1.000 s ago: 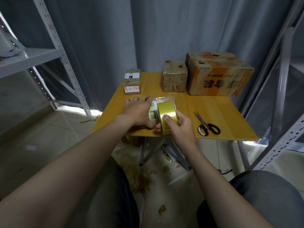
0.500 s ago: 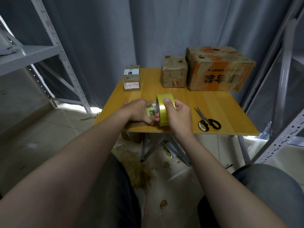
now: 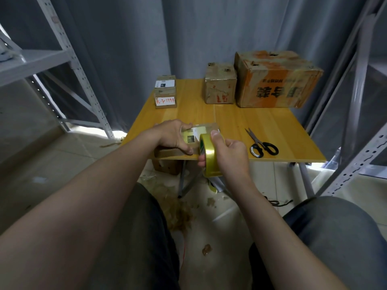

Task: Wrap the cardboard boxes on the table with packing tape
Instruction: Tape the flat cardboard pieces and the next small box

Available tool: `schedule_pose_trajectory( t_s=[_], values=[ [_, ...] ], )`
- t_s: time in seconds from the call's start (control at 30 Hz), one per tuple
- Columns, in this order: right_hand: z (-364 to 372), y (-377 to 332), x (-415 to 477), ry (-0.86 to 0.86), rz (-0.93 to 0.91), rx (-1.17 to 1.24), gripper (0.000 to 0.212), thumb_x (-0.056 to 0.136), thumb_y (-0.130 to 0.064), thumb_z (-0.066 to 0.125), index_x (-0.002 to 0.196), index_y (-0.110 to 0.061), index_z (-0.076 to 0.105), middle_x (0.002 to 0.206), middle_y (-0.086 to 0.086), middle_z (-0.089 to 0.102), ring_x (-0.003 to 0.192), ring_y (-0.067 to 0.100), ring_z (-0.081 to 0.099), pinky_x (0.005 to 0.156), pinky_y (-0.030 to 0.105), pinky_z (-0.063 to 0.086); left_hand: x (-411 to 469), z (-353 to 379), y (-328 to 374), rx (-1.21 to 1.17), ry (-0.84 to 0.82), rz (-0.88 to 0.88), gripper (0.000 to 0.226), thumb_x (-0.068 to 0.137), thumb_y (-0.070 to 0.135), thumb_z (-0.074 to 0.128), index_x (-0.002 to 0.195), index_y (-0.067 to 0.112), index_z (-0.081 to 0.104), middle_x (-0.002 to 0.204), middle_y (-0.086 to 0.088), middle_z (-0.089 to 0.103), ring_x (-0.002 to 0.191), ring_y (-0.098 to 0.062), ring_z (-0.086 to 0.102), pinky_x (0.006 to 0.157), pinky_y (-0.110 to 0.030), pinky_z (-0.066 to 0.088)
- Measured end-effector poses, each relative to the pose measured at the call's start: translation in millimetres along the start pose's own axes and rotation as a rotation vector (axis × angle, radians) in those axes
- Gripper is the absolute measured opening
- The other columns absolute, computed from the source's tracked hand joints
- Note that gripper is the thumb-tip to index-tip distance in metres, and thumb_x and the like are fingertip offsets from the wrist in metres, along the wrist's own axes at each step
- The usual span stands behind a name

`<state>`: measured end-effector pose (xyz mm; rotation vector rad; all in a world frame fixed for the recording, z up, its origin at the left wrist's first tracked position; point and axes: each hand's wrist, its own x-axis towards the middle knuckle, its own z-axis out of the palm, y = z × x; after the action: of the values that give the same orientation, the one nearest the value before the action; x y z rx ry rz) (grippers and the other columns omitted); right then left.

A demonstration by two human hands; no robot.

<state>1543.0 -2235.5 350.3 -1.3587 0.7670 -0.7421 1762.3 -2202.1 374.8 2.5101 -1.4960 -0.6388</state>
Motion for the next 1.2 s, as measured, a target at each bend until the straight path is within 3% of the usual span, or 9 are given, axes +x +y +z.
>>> schedule_pose_trajectory(
  t_s=[0.13, 0.27, 0.53, 0.77, 0.9, 1.0, 1.13, 1.2],
  values=[
    [0.7, 6.4, -6.2, -0.003, 0.02, 0.029, 0.041, 0.101, -0.046, 0.059, 0.093, -0.007, 0.07, 0.067, 0.016, 0.075, 0.059, 0.034, 0.075, 0.057, 0.038, 0.061, -1.4, 3.0, -3.0, -0.013, 0.003, 0.009, 0.143, 0.032, 0.08, 0.076, 0.161, 0.034, 0.032, 0.149, 0.006, 0.05, 0.136, -0.026, 0.048, 0.115, -0.051, 0.038],
    [1.3, 11.7, -8.7, -0.007, 0.054, -0.005, 0.042, 0.099, -0.049, 0.059, 0.095, -0.008, 0.068, 0.067, 0.016, 0.075, 0.06, 0.034, 0.075, 0.064, 0.044, 0.064, -2.1, 5.6, -5.9, -0.035, 0.004, 0.005, 0.142, 0.034, 0.079, 0.079, 0.161, 0.035, 0.033, 0.151, 0.005, 0.048, 0.138, -0.026, 0.047, 0.116, -0.05, 0.038],
    [-2.3, 26.1, -22.9, -0.013, 0.125, -0.003, 0.042, 0.103, -0.044, 0.057, 0.1, -0.004, 0.067, 0.067, 0.016, 0.075, 0.059, 0.033, 0.076, 0.053, 0.034, 0.06, -0.8, 8.9, -11.5, -0.093, 0.005, 0.006, 0.136, 0.041, 0.073, 0.086, 0.161, 0.034, 0.034, 0.156, 0.007, 0.042, 0.14, -0.025, 0.043, 0.116, -0.044, 0.039],
    [-1.8, 35.7, -29.0, -0.02, 0.113, -0.054, 0.046, 0.102, -0.045, 0.058, 0.098, -0.001, 0.07, 0.067, 0.015, 0.075, 0.062, 0.032, 0.077, 0.067, 0.047, 0.065, 1.9, 11.8, -15.1, -0.098, 0.005, 0.059, 0.133, 0.047, 0.067, 0.088, 0.162, 0.031, 0.032, 0.159, 0.006, 0.041, 0.141, -0.023, 0.043, 0.111, -0.037, 0.038],
    [-0.9, 39.3, -32.9, -0.023, 0.12, -0.05, 0.038, 0.105, -0.039, 0.057, 0.098, -0.003, 0.068, 0.069, 0.016, 0.076, 0.065, 0.032, 0.077, 0.071, 0.05, 0.065, -1.7, 19.1, -12.2, 0.1, 0.066, 0.087, 0.113, 0.072, 0.061, 0.083, 0.164, 0.035, 0.023, 0.154, -0.001, 0.032, 0.142, -0.031, 0.033, 0.118, -0.049, 0.032],
    [-0.5, 40.1, -34.6, -0.031, 0.12, -0.054, 0.037, 0.106, -0.037, 0.056, 0.1, -0.003, 0.067, 0.07, 0.016, 0.076, 0.066, 0.033, 0.077, 0.07, 0.049, 0.065, -12.3, 21.8, -11.3, 0.149, 0.137, 0.1, 0.099, 0.073, 0.064, 0.081, 0.156, 0.052, 0.027, 0.139, 0.0, 0.033, 0.131, -0.031, 0.035, 0.109, -0.053, 0.04],
    [-1.4, 36.9, -34.1, -0.042, 0.148, -0.019, 0.035, 0.106, -0.037, 0.056, 0.105, -0.004, 0.066, 0.071, 0.016, 0.076, 0.066, 0.032, 0.077, 0.066, 0.043, 0.065, -29.2, 36.8, -7.2, 0.39, 0.157, 0.102, 0.114, 0.064, 0.06, 0.089, 0.153, 0.046, 0.019, 0.156, -0.007, 0.032, 0.141, -0.038, 0.035, 0.11, -0.056, 0.039],
    [-1.9, 34.4, -34.0, -0.048, 0.159, -0.005, 0.035, 0.106, -0.037, 0.056, 0.106, -0.004, 0.066, 0.07, 0.017, 0.076, 0.065, 0.033, 0.077, 0.059, 0.037, 0.063, -32.4, 39.6, -6.3, 0.442, 0.233, 0.124, 0.105, 0.07, 0.048, 0.089, 0.152, 0.043, 0.024, 0.152, -0.008, 0.039, 0.134, -0.037, 0.045, 0.099, -0.052, 0.045]
  ],
)
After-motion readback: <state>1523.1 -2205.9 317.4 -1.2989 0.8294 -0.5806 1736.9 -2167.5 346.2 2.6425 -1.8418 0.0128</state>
